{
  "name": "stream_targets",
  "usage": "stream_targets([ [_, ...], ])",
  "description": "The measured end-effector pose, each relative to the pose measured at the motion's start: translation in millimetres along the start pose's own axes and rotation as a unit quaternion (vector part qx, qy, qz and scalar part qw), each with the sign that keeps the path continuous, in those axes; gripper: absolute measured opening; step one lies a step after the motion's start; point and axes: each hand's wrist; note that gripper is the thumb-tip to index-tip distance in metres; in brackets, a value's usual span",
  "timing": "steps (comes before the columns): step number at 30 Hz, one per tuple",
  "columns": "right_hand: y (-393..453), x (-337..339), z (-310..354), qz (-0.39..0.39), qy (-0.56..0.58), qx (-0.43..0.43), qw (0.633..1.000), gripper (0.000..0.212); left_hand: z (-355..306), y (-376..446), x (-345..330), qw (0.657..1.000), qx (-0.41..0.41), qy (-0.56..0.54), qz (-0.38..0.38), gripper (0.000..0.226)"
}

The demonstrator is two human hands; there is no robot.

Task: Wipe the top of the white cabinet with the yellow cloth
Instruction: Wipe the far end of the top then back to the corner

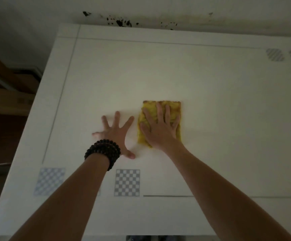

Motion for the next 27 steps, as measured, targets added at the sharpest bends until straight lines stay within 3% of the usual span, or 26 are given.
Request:
stream_targets([
  [7,-62,-48,34,0.032,-0.006,0.014,0.999,0.061,19,-13,-18,0.998,-0.042,0.040,-0.022,0.134],
  [13,-27,-30,45,0.029,-0.006,0.041,0.999,0.062,83,-38,-54,0.999,0.052,0.005,-0.008,0.141],
  [17,0,-15,63,0.021,-0.009,0.040,0.999,0.062,83,-34,-56,0.999,0.039,-0.025,-0.017,0.142],
  [22,-64,-63,68,0.025,-0.023,0.061,0.998,0.061,92,-35,-61,0.999,0.003,-0.005,-0.044,0.137],
  [25,-74,-75,86,0.004,-0.010,0.019,1.000,0.062,121,-34,-43,0.996,-0.026,0.013,-0.079,0.130],
  [27,-57,-65,104,0.040,-0.023,0.004,0.999,0.062,152,-33,-27,0.997,0.018,0.042,-0.069,0.139],
])
Point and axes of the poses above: each hand's wrist, its own y-axis towards the middle knuckle, its own x-axis out of the back of the hand, z = x × y, and after that the axes turned 13 degrees about z, right-handed
